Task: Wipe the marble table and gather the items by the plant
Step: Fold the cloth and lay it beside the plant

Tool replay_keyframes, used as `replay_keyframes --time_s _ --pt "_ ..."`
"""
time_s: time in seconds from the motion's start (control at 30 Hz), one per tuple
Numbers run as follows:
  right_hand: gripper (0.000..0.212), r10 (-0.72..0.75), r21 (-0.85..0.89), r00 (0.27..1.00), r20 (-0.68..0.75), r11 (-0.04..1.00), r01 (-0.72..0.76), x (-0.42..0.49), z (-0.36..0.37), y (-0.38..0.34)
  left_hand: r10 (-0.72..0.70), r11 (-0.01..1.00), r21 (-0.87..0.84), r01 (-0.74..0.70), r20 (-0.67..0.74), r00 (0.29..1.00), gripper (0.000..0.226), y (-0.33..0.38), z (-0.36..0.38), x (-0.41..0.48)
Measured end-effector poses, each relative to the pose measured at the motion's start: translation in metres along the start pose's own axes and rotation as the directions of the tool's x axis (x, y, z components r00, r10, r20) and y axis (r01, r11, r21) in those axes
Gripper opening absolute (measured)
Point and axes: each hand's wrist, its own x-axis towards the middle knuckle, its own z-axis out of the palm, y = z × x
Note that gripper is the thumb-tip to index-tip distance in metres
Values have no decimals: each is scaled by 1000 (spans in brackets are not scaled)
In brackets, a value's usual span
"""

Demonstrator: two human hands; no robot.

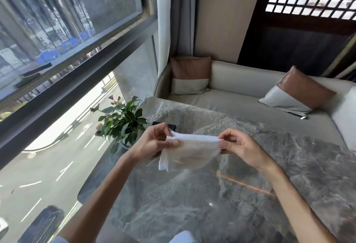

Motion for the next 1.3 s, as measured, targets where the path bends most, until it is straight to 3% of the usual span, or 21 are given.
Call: replay_keyframes --time_s 0.17,0.33,0.43,0.53,0.67,0.83,1.03,1.13,1.2,1.27,1.3 --pt "17 -106 11 992 -63 994 107 -20 -4 -31 109 992 70 -104 -75 991 24 26 17 -3" --pt "12 -182 -41 980 -81 983 179 -37 -13 -43 94 992 88 -86 -95 991 32 33 34 -7" --pt "10 -175 -62 983 -61 983 171 -39 -19 -38 109 992 76 -99 -138 984 24 30 45 -17" --pt "5 -116 -210 993 -20 971 109 -23 -21 -17 44 985 173 -16 -160 986 25 17 45 -16" --pt "12 -26 -369 999 19 929 31 27 -22 0 -48 923 380 58 -35 998 30 -6 8 18" --pt "17 2 -597 1000 -11 802 -9 125 -13 -1 -18 593 803 -66 95 995 23 -18 -63 121" --pt "10 -49 -726 981 -190 680 -106 255 25 25 47 295 924 -242 239 970 21 -58 -146 226" --pt "11 -146 -808 945 -292 566 -163 299 50 73 68 78 939 -335 331 941 31 -95 -177 256" --pt "13 -232 -843 923 -307 516 -151 311 70 121 -14 -20 928 -371 371 929 39 -130 -191 266" --pt "11 -209 -861 943 -258 493 -127 311 93 175 -255 -99 896 -432 397 882 35 -166 -199 264" --pt "11 -127 -864 967 -220 486 -133 306 105 201 -389 -126 872 -472 395 833 29 -183 -200 261"
